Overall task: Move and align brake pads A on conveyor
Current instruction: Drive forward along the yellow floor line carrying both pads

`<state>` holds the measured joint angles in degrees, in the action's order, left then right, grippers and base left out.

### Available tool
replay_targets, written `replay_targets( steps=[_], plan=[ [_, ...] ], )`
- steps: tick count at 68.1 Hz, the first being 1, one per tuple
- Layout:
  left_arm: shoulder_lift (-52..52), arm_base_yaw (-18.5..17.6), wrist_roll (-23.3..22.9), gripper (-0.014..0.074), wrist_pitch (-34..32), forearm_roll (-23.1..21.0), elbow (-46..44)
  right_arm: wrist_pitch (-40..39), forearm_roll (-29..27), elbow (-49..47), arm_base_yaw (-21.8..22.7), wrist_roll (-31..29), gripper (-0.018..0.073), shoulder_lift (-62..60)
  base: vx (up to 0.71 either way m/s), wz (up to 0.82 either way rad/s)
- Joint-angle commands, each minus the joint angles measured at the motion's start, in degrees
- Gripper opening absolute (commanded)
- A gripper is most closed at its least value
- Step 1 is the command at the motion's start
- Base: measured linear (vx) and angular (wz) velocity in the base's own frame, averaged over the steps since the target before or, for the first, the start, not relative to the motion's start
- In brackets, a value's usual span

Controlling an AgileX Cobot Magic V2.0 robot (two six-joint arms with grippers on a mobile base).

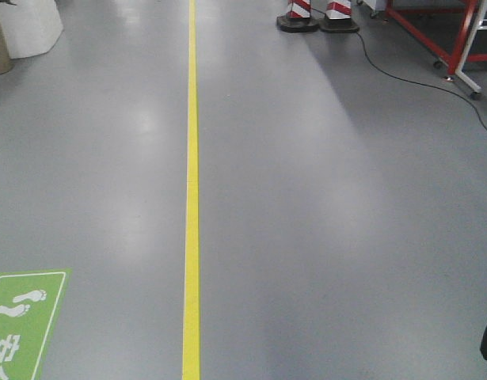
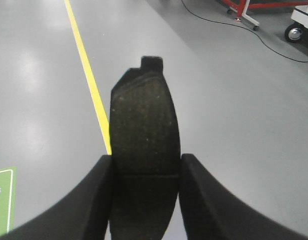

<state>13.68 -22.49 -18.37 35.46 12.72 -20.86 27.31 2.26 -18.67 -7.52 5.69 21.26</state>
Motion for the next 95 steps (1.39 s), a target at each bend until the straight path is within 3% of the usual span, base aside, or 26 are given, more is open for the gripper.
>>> replay_targets(
  steps=[1,49,95],
  plan=[
    [0.5,0.0,-0.1,-0.0006,-5.3,0.7,-1.7,-5.5,0.5,-1.8,0.0,-0.2,-0.001,0.3,-0.01,0.14],
    [0.5,0.0,-0.1,-0.0006,-5.3,0.7,-1.7,-5.5,0.5,-1.8,0.0,-0.2,-0.001,0.3,0.09,0.08],
    [0.5,0.0,-0.1,-0.0006,-5.3,0.7,-1.7,-5.5,0.5,-1.8,0.0,-0.2,-0.001,0.3,0.35,0.08]
  ],
)
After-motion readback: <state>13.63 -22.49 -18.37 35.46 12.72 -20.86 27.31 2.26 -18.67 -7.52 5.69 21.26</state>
